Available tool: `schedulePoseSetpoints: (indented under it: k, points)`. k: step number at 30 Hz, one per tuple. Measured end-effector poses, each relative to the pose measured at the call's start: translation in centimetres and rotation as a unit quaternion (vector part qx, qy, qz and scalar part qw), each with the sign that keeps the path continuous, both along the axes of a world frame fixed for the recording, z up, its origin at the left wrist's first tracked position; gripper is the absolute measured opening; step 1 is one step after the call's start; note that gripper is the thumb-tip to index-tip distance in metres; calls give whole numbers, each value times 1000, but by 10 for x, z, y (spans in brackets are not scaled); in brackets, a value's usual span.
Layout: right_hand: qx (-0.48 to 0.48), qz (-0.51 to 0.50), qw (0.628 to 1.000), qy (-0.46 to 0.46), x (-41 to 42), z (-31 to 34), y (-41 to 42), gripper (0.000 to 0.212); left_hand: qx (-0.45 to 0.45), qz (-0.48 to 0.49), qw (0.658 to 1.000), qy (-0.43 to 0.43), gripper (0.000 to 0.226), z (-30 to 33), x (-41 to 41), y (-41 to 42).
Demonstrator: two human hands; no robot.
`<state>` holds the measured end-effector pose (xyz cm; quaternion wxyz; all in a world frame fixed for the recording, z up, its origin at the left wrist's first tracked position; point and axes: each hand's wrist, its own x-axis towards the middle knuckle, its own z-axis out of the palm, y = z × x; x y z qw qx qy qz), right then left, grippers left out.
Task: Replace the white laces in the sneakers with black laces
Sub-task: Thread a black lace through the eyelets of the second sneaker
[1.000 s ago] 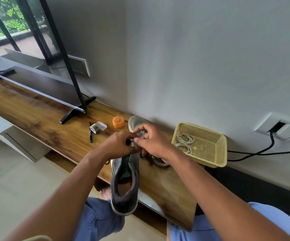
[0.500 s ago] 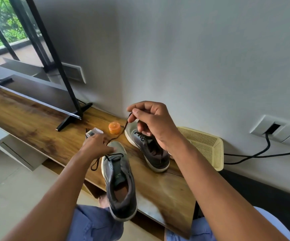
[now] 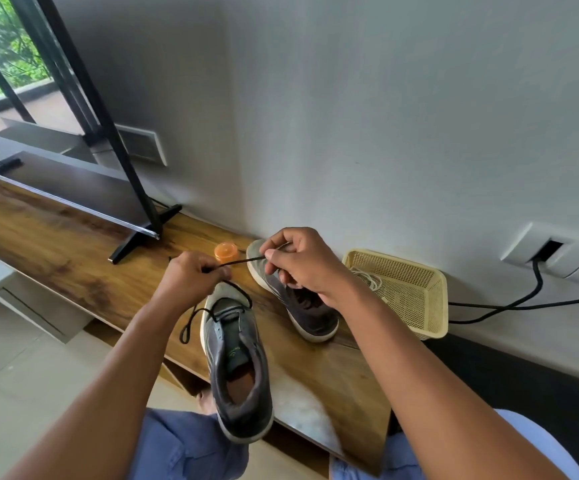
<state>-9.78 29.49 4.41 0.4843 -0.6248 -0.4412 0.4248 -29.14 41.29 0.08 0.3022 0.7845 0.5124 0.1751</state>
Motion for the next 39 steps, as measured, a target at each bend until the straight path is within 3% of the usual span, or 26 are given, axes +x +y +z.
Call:
schedulePoseSetpoints:
  k: [4,9,13,15,17,21,25,31,39]
  points:
    - [33,-8,998,61,12,2,-2,9,-31,33,999,30,31,-11,-14,7]
    - [72,46,977,194,9,2,-1,22,-50,-2,997,65,23,-11,-9,5]
    - [69,-2,994,89,-3,-9,4,17,-87,-16,996,-25,19,0,-2,2]
    - [66,-42,996,-33,-6,-19,9,15,-72,-23,995,-73,43,4,-1,-1]
    - [64,-64,988,-125,-9,-26,14,10,-52,-42,989,-131,51,7,0,-6]
    - [97,-64,989,-94,-22,-25,16,16,-84,-92,964,-234,65,12,10,-21]
    - [123,-80,988,-51,-33,-24,18,21,-120,-114,948,-273,73,14,18,-29]
    - [147,-91,984,-49,-37,-28,23,18,-115,-118,955,-247,77,10,13,-21]
    - [140,-100,984,-55,-43,-32,29,16,-39,-140,973,-177,82,-1,13,-13]
